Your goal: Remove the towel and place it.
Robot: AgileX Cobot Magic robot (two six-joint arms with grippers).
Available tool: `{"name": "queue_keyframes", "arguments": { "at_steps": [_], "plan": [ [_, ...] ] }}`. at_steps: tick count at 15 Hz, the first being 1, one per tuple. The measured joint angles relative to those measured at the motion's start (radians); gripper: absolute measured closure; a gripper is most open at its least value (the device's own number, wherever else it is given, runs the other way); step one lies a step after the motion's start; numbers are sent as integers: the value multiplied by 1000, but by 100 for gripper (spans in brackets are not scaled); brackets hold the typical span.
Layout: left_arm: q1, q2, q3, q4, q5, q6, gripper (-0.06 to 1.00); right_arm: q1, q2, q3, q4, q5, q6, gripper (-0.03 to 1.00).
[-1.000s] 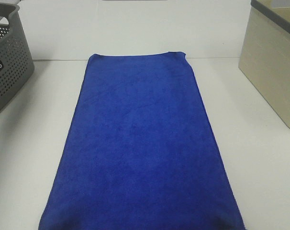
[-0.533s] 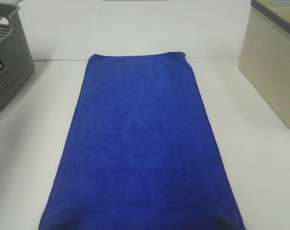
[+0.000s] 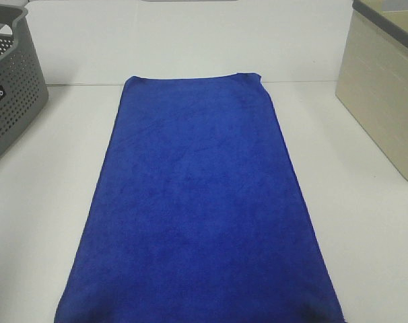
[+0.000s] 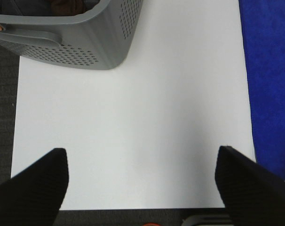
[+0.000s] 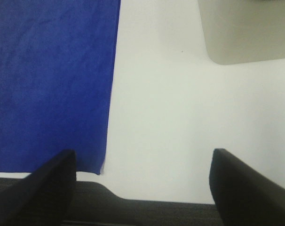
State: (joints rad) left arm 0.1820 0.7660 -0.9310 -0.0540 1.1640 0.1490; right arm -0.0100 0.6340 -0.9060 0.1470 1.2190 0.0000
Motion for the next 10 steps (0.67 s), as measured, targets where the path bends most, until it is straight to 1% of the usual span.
{"name": "queue_keyframes", "arguments": {
  "at_steps": [3,4,5,7,10],
  "plan": [
    [0,-228,184,4,-138,1,14,0,-151,143,-29,-1,0,20],
    [0,-293,245,4,-171,1,14,0,-190,181,-41,-18,0,20],
    [0,-351,293,7,-179,2,14,0,-217,210,-53,-34,0,20],
    [-12,-456,366,20,-162,14,14,0,-258,262,-57,-34,0,20],
    [-58,-561,384,54,-139,34,14,0,-327,315,-61,-42,-8,20]
  ]
}}
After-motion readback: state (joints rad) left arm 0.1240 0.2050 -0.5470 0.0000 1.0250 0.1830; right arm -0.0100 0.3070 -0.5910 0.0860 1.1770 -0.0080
